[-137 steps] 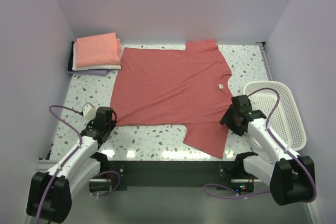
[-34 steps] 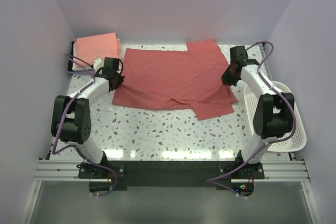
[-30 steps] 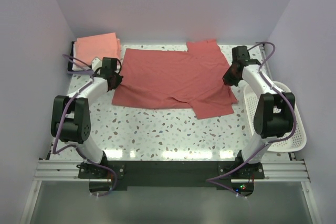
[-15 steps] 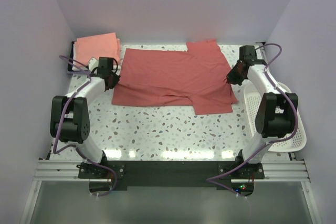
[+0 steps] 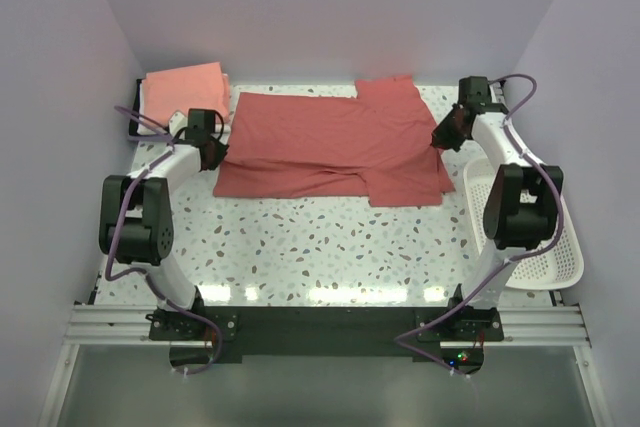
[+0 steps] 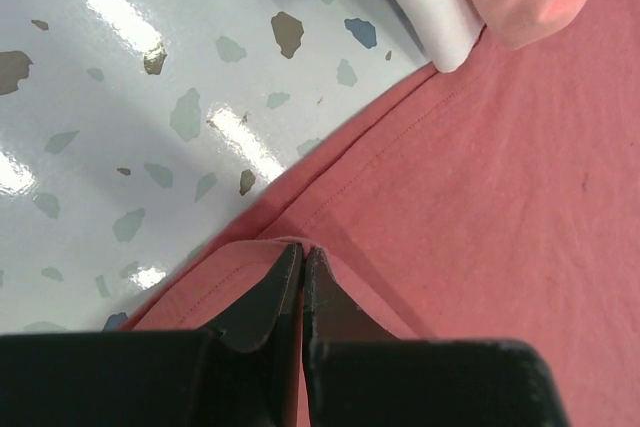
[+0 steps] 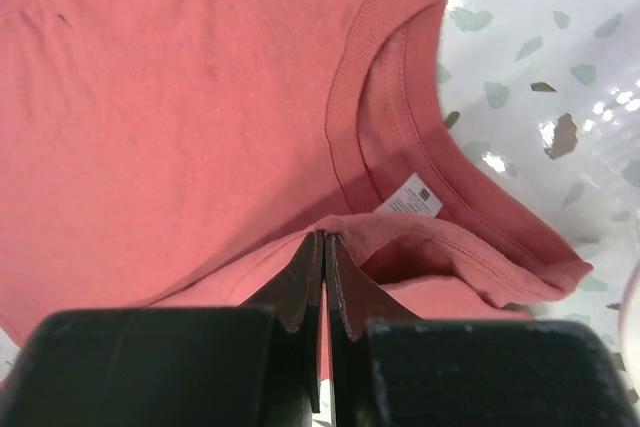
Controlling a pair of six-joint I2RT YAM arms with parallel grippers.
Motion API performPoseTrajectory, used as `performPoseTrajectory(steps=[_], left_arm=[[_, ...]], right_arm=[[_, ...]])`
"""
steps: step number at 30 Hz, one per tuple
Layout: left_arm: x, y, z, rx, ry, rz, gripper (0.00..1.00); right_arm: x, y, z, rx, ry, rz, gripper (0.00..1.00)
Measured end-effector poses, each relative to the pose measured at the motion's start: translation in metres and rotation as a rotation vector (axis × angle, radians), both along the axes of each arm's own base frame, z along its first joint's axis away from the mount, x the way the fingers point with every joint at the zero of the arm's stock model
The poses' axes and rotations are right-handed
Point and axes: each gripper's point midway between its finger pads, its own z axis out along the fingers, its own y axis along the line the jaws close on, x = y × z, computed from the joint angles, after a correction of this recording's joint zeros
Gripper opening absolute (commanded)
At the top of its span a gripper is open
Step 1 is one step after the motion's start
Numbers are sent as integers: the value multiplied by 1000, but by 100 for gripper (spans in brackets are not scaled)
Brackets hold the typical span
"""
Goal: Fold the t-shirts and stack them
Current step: Fold the tshirt
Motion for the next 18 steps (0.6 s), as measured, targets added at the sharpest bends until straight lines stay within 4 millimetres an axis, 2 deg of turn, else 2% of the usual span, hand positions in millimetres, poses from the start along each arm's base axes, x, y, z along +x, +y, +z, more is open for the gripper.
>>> performPoseTrajectory(steps=[10,18], left_arm=[[0,5,-1,0,2,12,0],[5,6,-2,7,0,-12,0]], right_arm=[[17,5,0,27,-12,20,0],[24,6,-5,29,-5,29,0]])
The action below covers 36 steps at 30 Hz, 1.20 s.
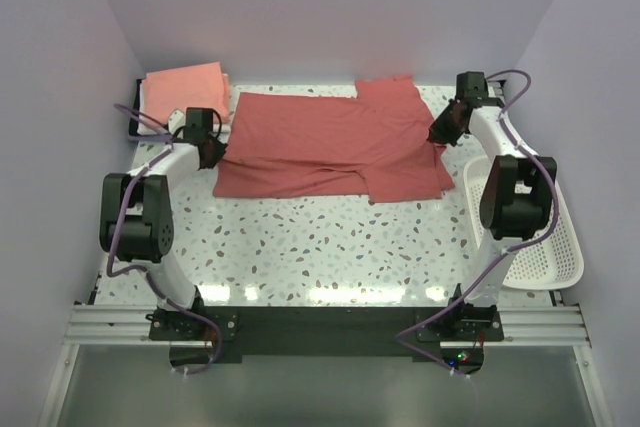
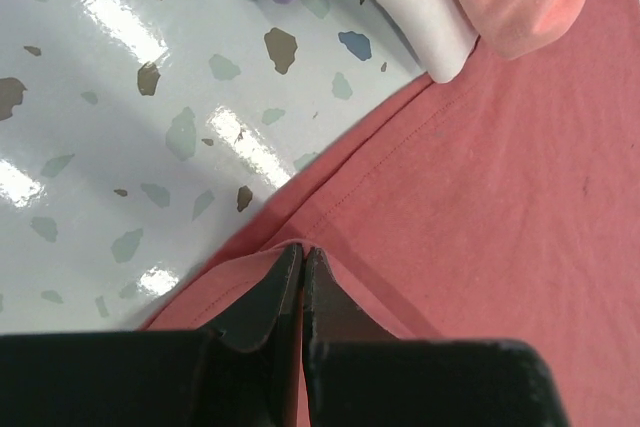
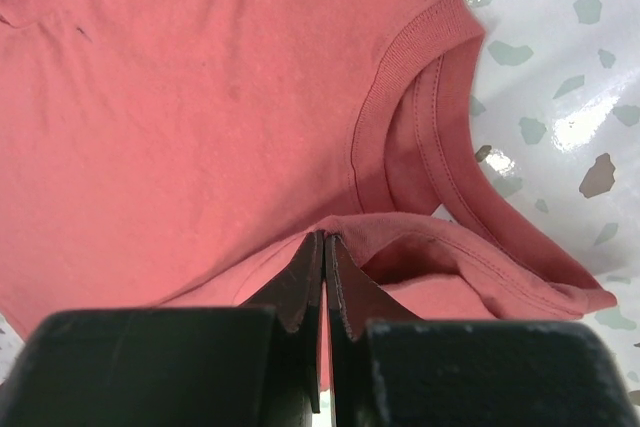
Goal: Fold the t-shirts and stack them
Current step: Fold the tshirt
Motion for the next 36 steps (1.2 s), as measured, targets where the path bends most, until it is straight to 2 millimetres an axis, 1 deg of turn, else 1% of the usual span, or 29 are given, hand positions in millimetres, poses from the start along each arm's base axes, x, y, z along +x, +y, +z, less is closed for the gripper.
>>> performPoseTrajectory(steps=[4,5,7,8,9,10,11,12,13,15,17,18,22,25,28,30,32,34,36], left_arm=[[4,-1,-4,-1,1,-30,0],[4,-1,-5,-1,2,-37,16],[7,-2,-6,-1,-3,-55,32],[9,-2,-5,0,-10,-65,49],[10,-3,-3,1,-17,-80,54],[12,-3,-2,0,-27,-88,57],[15,-4,1,-2,-40,-99,62],[17,-5,3,-3,-50,-111,63],[18,-6,5,-6,-61,-116,63],[20,-9,12,-15,-85,-131,63],[16,-12,21,-27,-114,-141,63],[12,-13,25,-34,-128,-140,63],[-18,-18,30,-65,-151,-123,63],[-40,-25,21,-89,-141,-117,63],[-64,-36,11,-106,-121,-136,64],[-76,-42,7,-119,-113,-148,64],[-85,-46,7,-134,-119,-161,63],[-89,-49,11,-144,-129,-172,64],[-91,-53,17,-157,-148,-193,64]], right_arm=[[0,0,-5,-2,9,3,0],[0,0,-6,-3,11,5,0],[1,0,-8,-5,16,8,12],[2,-1,-9,-7,16,11,17],[3,-1,-9,-9,16,14,31],[2,-1,-10,-9,18,12,40],[2,-1,-10,-13,17,17,46],[3,-1,-9,-16,13,20,54],[3,-2,-9,-18,11,24,57],[2,-2,-8,-22,3,25,58],[-6,-2,-8,-21,3,25,57],[-12,0,-8,-21,-6,25,56],[-54,9,-7,-7,-16,12,55],[-83,23,-10,-7,-19,29,53],[-103,32,-18,-38,-11,43,51],[-112,31,-27,-63,2,34,51],[-122,21,-41,-100,31,4,50],[-130,12,-52,-128,57,-17,50],[-132,7,-58,-145,73,-31,50]])
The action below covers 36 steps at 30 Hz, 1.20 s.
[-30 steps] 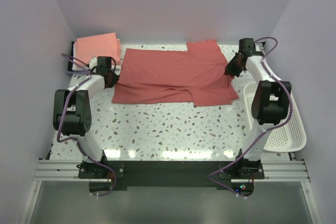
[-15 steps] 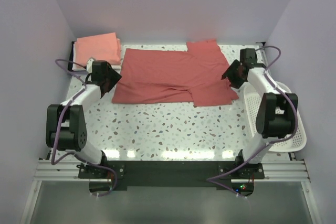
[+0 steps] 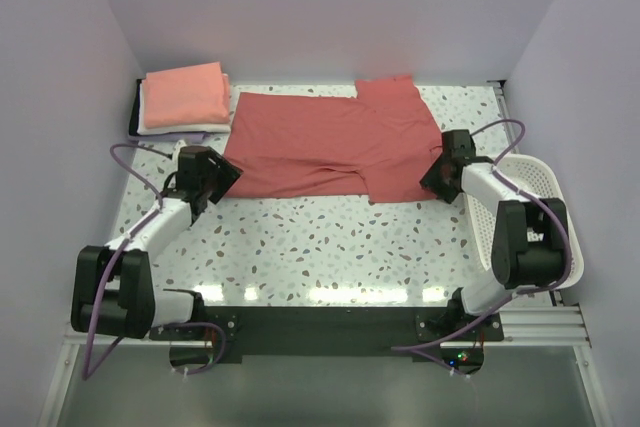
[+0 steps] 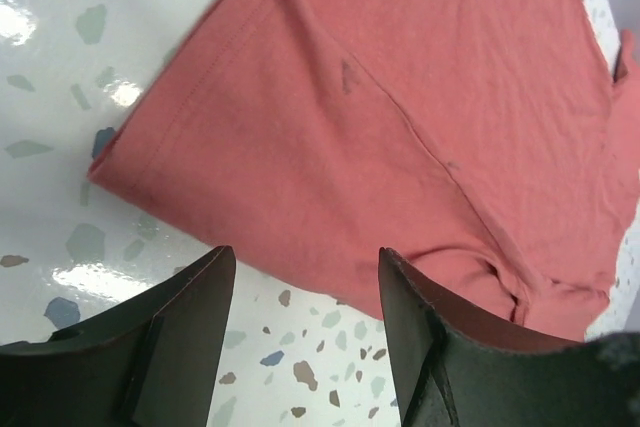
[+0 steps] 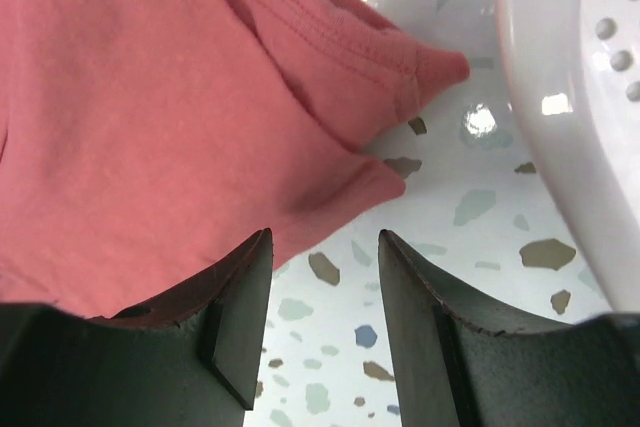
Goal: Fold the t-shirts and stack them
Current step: Fold the tshirt
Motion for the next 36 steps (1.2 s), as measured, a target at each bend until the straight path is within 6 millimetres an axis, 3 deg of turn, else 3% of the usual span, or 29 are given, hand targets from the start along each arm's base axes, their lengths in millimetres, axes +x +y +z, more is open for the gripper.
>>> performPoseTrajectory(steps=[9,13,17,20,36], left_arm=[[-4,-13,19,-14,-50,-95,65],[-5,-16,20,-22,-52,-114,65],[-6,-17,20,-27,-52,-122,65],[-5,-18,21,-27,-53,-123,65],[-5,-17,17,-23,-42,-126,65]], right_arm=[[5,-10,-23,-48,8,-26,49],[8,-10,-25,-48,-2,-28,44],[11,-9,-25,-43,-14,-31,21],[12,-8,-25,-35,-19,-36,12],[26,4,-4,18,-43,0,6]])
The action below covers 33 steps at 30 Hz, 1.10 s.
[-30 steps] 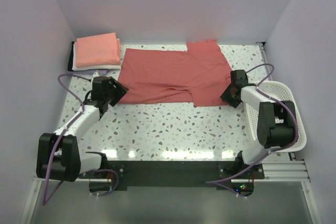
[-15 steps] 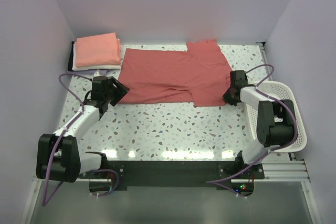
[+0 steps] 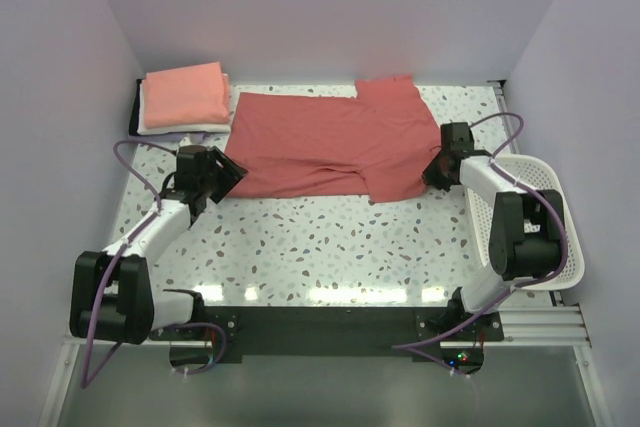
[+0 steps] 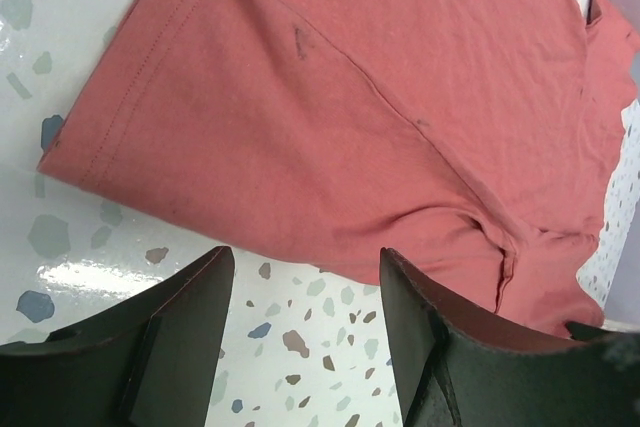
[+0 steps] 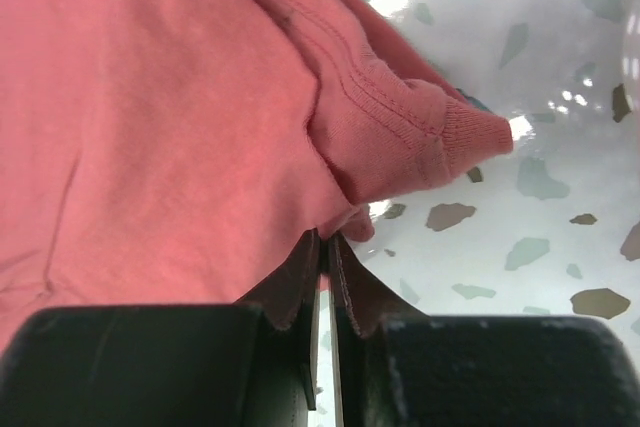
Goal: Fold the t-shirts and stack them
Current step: Fold the tshirt
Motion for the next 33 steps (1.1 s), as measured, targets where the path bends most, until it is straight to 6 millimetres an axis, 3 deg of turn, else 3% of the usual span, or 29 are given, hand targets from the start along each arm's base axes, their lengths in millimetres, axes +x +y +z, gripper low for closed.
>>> performPoseTrajectory(steps=[7,14,17,22,25,29,33], left_arm=[[-1,0,-9,0,28,-2,65],[-1,-1,-9,0,29,-3,65],[-1,0,-9,0,29,-2,65],[-1,-1,-9,0,28,-3,65],[-1,-1,-10,0,30,-3,65],[-1,-1,-10,0,31,-3,65],[-1,-1,-10,0,32,-4,65]], right_arm=[[21,9,22,37,-49,33,10],[15,12,17,50,-29,53,17],[10,14,12,58,-16,64,29],[1,16,3,66,10,77,30],[-2,16,-1,68,21,79,26],[-7,17,-5,71,34,85,8],[-8,19,-5,82,35,88,0]])
